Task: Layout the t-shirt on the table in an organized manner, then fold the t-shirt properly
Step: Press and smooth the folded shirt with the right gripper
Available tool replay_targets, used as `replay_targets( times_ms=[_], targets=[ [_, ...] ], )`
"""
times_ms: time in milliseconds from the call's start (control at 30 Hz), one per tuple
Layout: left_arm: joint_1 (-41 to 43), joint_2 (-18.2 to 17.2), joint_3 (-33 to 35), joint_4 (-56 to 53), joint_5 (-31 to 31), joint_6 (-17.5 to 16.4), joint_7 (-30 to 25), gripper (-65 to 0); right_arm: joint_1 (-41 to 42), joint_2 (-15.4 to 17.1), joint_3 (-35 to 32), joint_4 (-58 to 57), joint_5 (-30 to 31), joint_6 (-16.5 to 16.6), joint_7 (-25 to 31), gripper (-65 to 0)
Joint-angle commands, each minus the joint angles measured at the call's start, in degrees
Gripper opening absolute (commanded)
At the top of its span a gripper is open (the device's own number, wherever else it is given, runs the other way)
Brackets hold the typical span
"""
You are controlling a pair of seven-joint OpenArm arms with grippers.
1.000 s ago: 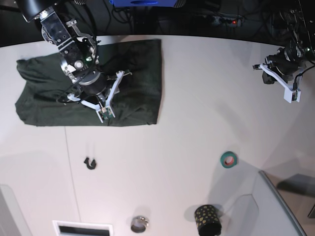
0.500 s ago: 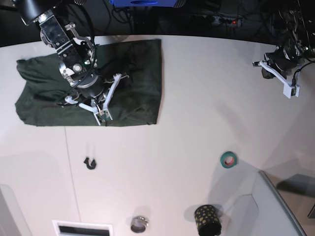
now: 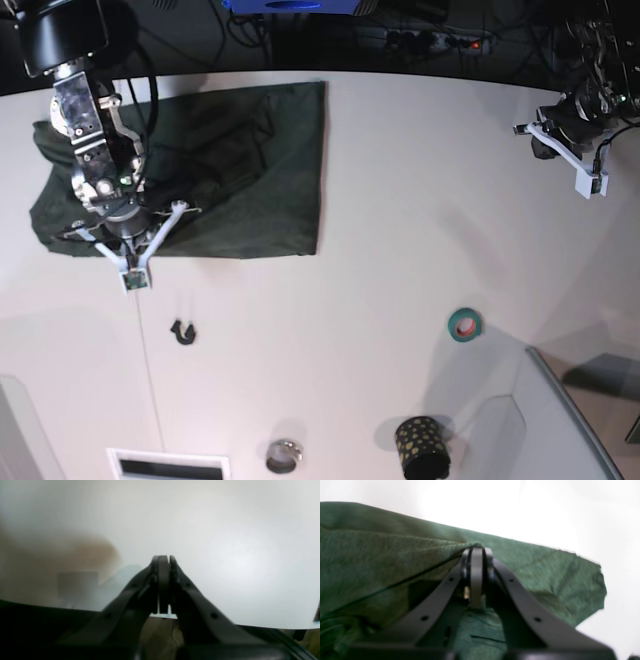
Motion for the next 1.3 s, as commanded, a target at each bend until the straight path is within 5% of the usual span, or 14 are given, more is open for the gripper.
replay_targets(
  times_ms=[0,67,133,267,400,533,833,1033,1267],
  targets=[
    [-0.1,-0.9,-0.3,0.9,-0.5,0.1,-0.8,-65.0,0.8,0.3,1.0,0.8,-0.5,-0.3,1.1,-50.7],
    [-0.1,-0.9,-0.3,0.9,-0.5,0.1,-0.8,-65.0,0.9,0.3,2.5,1.1,-0.5,-0.3,1.1,-38.4],
    [-0.1,-0.9,-0.4,0.9,-0.5,0.1,-0.8,-65.0,0.5,0.3,4.0,2.1,-0.5,-0.3,1.1,-33.2],
    [-0.1,-0.9,-0.4,0.8,-0.5,0.1,-0.8,-65.0,-4.4,0.9,3.9,11.7,-0.5,0.5,1.1,-33.2],
    [-0.1,-0.9,-0.4,0.8,-0.5,0.1,-0.8,-65.0,-10.1,0.9,-0.3,19.7,-0.6,9.0,1.0,-37.2],
    [-0.1,-0.9,-0.6,0.8,-0.5,0.1,-0.8,-65.0,-11.7,0.9,-4.5,18.3,-0.6,11.0,1.0,-39.3],
    [0.0,-0.9,-0.7,0.8,-0.5,0.1,-0.8,-65.0,-10.9,0.5,-14.6,17.6,-0.6,10.8,-3.5,-34.2],
    [0.2,-1.0,-0.7,0.8,-0.5,0.1,-0.8,-65.0,-9.1,0.8,-20.4,15.6,-0.6,1.9,-3.8,-33.8],
    [0.2,-1.0,-0.7,0.8,-0.5,0.1,-0.8,-65.0,-6.6,-0.4,-22.3,9.4,-0.6,0.6,-3.6,-34.1]
  ],
)
